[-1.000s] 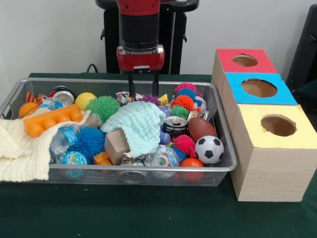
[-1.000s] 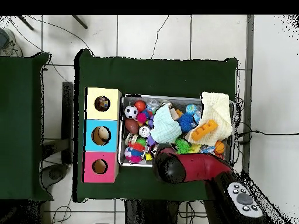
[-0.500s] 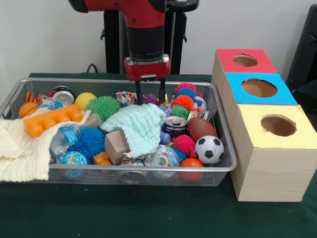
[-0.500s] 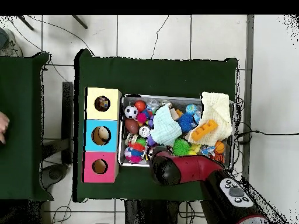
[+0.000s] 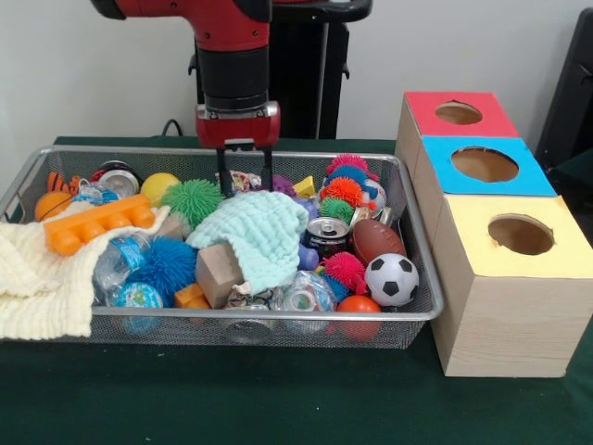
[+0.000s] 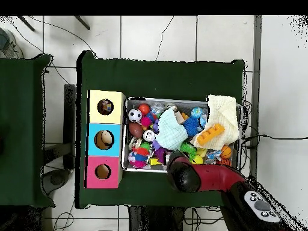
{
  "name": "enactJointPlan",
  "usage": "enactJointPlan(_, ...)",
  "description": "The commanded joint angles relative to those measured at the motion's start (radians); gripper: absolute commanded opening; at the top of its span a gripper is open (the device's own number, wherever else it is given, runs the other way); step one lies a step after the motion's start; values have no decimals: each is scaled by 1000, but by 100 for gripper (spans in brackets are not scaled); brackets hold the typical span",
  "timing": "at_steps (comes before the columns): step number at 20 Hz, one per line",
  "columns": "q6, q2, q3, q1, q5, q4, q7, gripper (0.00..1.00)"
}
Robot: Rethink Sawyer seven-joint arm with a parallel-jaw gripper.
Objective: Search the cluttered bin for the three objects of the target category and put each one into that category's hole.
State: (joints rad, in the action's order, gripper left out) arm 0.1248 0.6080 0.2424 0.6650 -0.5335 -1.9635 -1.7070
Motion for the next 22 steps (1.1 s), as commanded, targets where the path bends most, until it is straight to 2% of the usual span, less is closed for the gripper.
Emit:
enactJointPlan(1, 18, 35, 100, 57, -58, -49, -4, 100)
enactJointPlan(8, 1, 39, 70, 30, -70, -50, -23, 100)
enactJointPlan(14, -65, 18, 8, -15, -101, -44, -61, 100)
enactJointPlan(22, -62, 7, 13, 3, -128, -40, -60, 100)
